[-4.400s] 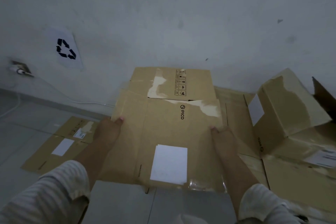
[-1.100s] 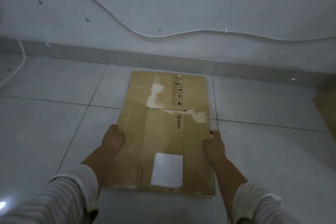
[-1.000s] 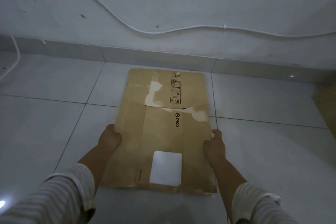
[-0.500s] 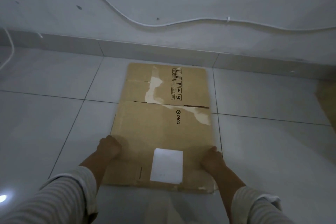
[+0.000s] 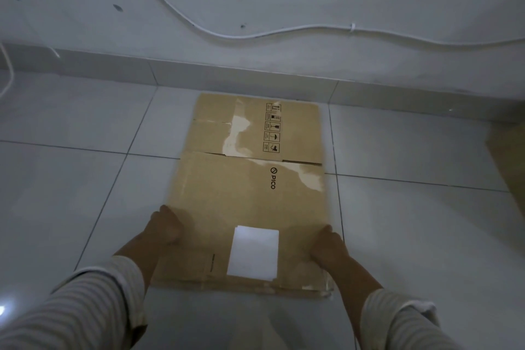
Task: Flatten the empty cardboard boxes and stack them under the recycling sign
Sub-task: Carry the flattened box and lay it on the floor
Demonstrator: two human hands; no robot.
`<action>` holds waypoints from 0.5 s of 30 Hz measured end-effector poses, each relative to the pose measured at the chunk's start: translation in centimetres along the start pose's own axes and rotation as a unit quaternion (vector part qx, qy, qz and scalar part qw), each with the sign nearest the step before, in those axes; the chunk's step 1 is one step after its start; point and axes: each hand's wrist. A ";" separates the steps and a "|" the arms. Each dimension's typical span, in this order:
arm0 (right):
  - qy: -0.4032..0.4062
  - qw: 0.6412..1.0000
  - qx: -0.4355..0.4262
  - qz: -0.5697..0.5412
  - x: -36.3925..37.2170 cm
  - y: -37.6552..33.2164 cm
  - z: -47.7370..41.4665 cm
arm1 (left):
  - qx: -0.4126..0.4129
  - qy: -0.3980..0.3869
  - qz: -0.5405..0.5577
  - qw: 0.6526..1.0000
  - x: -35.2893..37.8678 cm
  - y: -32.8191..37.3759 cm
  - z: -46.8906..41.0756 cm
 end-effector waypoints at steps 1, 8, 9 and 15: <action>-0.001 1.000 0.000 -0.001 0.0 -0.1 0.2 | -0.002 -0.001 -0.002 1.000 -0.2 -0.2 0.1; -0.001 1.000 -0.006 -0.020 -0.3 -0.5 1.2 | 0.009 -0.034 -0.004 0.999 -0.4 0.3 1.6; 0.012 1.000 -0.014 -0.010 -0.4 -0.7 1.5 | 0.025 -0.023 -0.004 0.999 -0.4 0.6 1.5; 0.076 0.989 -0.103 0.074 -2.2 -4.6 5.2 | 0.128 0.020 -0.127 0.983 -0.8 5.0 7.1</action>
Point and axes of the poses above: each hand's wrist, its own z-axis away from the middle knuckle, its own x-axis out of the palm, y = z × x, and after that the axes turned 12 degrees about -y, right-handed
